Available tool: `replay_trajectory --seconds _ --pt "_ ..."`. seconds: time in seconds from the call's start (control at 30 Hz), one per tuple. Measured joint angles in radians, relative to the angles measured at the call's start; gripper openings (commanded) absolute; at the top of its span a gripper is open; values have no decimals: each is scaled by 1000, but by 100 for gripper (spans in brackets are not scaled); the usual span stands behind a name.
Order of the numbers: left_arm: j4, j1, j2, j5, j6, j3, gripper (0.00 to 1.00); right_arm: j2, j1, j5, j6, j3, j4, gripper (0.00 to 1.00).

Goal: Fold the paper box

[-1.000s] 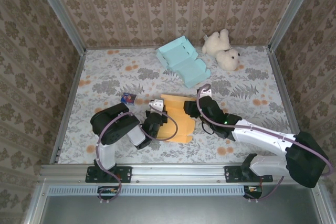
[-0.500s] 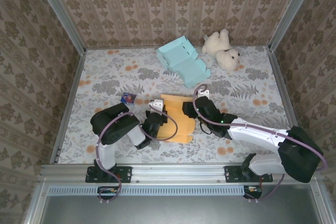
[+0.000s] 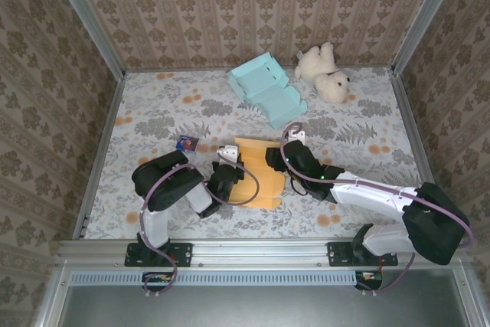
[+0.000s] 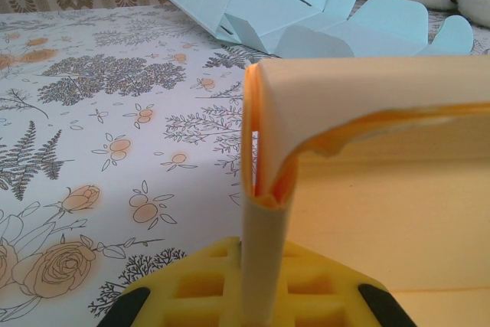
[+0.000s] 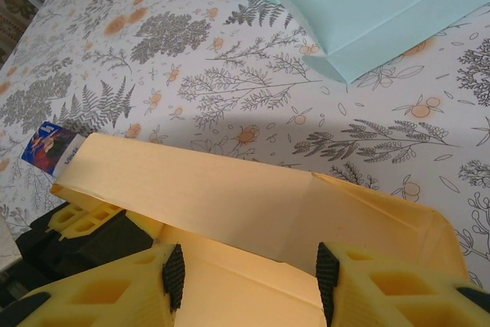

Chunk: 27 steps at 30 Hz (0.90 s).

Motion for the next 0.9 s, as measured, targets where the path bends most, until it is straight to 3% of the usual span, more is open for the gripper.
replay_trajectory --seconds 0.57,0.9 --pt "0 0 0 0 0 0 0 53 0 -12 21 2 30 52" --pt "-1 2 0 -21 -8 0 0 56 -1 -84 40 -34 192 52"
